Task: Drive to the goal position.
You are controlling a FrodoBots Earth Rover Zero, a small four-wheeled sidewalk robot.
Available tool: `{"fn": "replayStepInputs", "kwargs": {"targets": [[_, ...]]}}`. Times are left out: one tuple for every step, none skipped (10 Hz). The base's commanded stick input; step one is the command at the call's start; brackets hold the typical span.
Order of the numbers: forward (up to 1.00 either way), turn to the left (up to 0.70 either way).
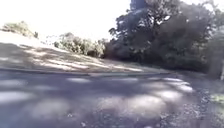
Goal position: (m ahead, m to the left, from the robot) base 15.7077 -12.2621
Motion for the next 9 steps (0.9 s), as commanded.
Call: {"fn": "replayStepInputs", "kwargs": {"targets": [[0.42, 0.00], [0.45, 0.00], [0.45, 0.00], [0.32, 0.00], [0.45, 0.00], [0.45, 0.00], [0.45, -0.27], [0.45, -0.27], [0.45, -0.27]]}}
